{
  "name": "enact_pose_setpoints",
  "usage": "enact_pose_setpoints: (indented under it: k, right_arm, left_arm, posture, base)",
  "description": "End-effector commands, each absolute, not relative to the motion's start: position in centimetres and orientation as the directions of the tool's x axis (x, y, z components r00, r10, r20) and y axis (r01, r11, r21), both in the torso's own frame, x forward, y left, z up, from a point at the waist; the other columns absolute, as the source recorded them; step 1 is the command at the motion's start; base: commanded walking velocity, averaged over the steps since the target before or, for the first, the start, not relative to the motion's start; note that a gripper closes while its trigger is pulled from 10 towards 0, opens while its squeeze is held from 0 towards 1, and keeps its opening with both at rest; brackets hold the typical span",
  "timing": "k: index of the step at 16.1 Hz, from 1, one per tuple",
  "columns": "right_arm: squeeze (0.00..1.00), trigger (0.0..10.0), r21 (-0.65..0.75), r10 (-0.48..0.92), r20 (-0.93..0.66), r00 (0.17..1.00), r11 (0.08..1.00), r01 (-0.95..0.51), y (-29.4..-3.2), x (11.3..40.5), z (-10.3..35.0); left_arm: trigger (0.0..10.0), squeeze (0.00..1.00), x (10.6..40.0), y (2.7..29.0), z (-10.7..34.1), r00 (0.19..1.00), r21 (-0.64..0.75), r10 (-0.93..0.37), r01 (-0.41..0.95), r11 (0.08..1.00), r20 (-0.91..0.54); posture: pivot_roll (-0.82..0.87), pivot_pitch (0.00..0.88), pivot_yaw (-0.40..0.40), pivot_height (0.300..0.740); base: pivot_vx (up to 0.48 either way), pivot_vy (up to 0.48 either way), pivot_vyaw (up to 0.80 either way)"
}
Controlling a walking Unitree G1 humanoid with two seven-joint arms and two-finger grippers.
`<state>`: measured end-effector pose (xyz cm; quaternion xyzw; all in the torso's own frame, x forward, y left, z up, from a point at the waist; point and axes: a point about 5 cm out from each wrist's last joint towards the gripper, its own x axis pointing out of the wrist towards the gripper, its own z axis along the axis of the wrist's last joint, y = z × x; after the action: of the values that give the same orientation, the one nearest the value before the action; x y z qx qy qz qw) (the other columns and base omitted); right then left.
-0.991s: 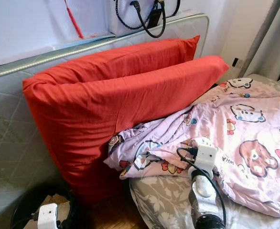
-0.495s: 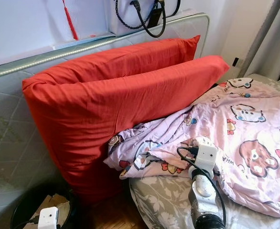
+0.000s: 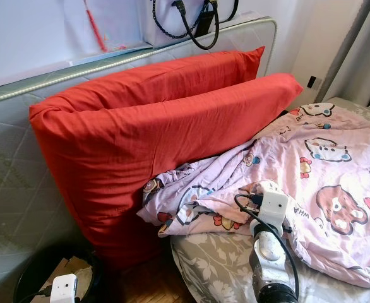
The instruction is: Clean up the room
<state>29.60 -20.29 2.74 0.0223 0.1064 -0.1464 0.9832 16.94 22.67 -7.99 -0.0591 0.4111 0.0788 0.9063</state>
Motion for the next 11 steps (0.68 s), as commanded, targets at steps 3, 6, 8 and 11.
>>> enact_pose_setpoints:
  k: [3, 6, 8, 11]
  right_arm:
    - [0.0, 10.0, 0.016, -0.29, -0.194, 0.937, 0.954, 0.299, -20.32, 29.66, 3.07]
    - [0.0, 10.0, 0.016, -0.289, -0.198, 0.937, 0.955, 0.298, -20.23, 29.51, 2.92]
    - [0.0, 10.0, 0.023, -0.29, -0.202, 0.936, 0.954, 0.3, -20.24, 29.49, 2.88]
    - [0.0, 10.0, 0.037, -0.303, -0.2, 0.932, 0.948, 0.316, -20.42, 29.53, 3.0]
  left_arm:
    - [10.0, 0.0, 16.15, 22.73, -8.38, 0.621, -0.042, 0.091, -0.197, 0.979, -0.779]
    - [10.0, 0.0, 16.33, 22.65, -8.31, 0.627, -0.05, 0.087, -0.197, 0.979, -0.774]
    - [10.0, 0.0, 16.5, 22.66, -8.23, 0.632, -0.054, 0.085, -0.197, 0.979, -0.771]
    - [10.0, 0.0, 16.62, 22.75, -8.16, 0.635, -0.055, 0.087, -0.201, 0.978, -0.768]
  posture:
    - [0.04, 0.0, -0.003, 0.74]
    - [0.04, 0.0, -0.002, 0.74]
    - [0.04, 0.0, -0.001, 0.74]
    - [0.04, 0.0, 0.0, 0.74]
  base:
    - [0.0, 0.0, 0.0]
    - [0.0, 0.0, 0.0]
    - [0.0, 0.0, 0.0]
    - [0.0, 0.0, 0.0]
